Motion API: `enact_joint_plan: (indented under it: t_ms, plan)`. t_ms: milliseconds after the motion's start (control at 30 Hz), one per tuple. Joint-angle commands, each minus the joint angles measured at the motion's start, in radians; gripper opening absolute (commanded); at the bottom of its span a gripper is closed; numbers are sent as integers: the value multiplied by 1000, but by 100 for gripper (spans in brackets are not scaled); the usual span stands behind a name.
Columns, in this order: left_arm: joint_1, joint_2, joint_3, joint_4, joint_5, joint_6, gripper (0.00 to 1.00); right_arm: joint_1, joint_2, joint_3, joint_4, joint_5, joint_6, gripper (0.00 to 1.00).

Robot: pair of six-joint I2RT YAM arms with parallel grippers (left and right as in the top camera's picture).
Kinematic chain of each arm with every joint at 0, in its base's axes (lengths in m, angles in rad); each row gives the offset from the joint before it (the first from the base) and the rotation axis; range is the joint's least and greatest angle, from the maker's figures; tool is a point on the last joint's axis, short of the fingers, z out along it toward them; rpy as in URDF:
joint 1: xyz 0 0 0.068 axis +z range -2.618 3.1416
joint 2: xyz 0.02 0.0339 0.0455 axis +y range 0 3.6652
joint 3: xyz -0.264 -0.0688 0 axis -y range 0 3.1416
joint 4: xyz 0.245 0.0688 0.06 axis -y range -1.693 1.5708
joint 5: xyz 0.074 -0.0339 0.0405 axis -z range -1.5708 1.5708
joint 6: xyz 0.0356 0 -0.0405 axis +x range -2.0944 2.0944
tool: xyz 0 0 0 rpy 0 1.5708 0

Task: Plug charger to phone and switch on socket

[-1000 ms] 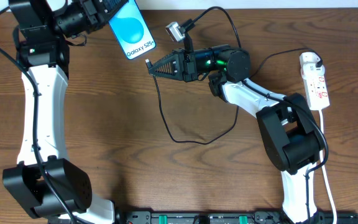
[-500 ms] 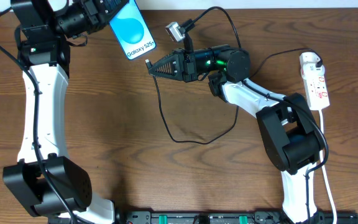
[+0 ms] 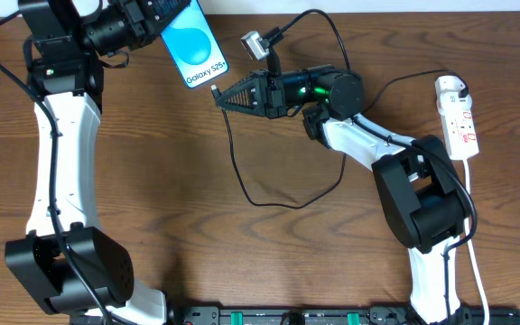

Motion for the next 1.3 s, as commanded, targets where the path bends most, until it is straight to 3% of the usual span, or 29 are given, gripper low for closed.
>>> enact_joint_plan:
  t_ms: [0, 1267]
  plan:
    - [-4, 0, 7, 4, 21, 6, 7, 5, 6, 4, 40, 37, -20, 1]
    - [-26, 0, 7, 5, 103, 32, 7, -8, 6, 4, 40, 51, -26, 1]
